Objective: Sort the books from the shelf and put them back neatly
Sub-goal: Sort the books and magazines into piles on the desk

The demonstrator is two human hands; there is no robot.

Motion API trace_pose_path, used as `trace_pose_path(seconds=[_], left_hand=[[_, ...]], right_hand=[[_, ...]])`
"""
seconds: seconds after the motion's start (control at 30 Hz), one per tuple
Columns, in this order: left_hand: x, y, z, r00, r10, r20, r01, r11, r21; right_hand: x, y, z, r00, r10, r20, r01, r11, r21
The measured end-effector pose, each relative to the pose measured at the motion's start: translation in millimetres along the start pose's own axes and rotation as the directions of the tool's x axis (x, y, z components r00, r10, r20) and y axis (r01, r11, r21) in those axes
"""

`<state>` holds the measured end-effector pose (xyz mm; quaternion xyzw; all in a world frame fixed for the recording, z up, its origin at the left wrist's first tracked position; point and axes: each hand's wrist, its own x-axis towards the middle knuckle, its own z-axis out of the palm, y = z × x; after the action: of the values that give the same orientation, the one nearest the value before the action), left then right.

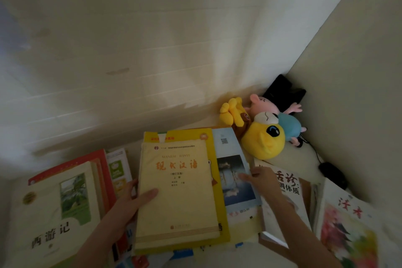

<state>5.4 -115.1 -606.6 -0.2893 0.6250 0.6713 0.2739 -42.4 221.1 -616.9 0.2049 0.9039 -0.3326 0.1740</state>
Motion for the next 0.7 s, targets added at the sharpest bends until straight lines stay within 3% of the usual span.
trace_pose_path(seconds=[0.2,0.3,0.53,0.63,0.7], left_hand=[[-5.5,2.5,5.5,1.000,0.010,0.009,-0.010,1.000,0.006],[-2.9,1.2,9.3,1.000,0.027,-0.004,-0.028,1.000,-0.008],[6.0,-0.8,18.9,1.000,0.011,-0.003,-0.011,1.000,-0.007],[12.5,-2.4,18.8,1.000,-0.024,-0.014,0.024,1.000,0.014],[15.5,-1.5,19.9,0.997,-0.064,-0.032,0.063,0.998,-0.006]], right_hand=[[-20.5,-21.3,-11.3,0.969,-0.094,-0.229,0.132,0.979,0.157],[-33.1,-40.7,-35.7,0.931,-0.176,-0.319,0.230,0.962,0.143],[-83.3,-43.8,-128.6,0.773,-0.172,-0.611,0.339,0.926,0.167],[-103.0,-47.6,-126.1,0.666,-0.221,-0.712,0.408,0.908,0.100],[-105.7,-50.4,-97.4,0.660,-0.292,-0.693,0.467,0.881,0.074]])
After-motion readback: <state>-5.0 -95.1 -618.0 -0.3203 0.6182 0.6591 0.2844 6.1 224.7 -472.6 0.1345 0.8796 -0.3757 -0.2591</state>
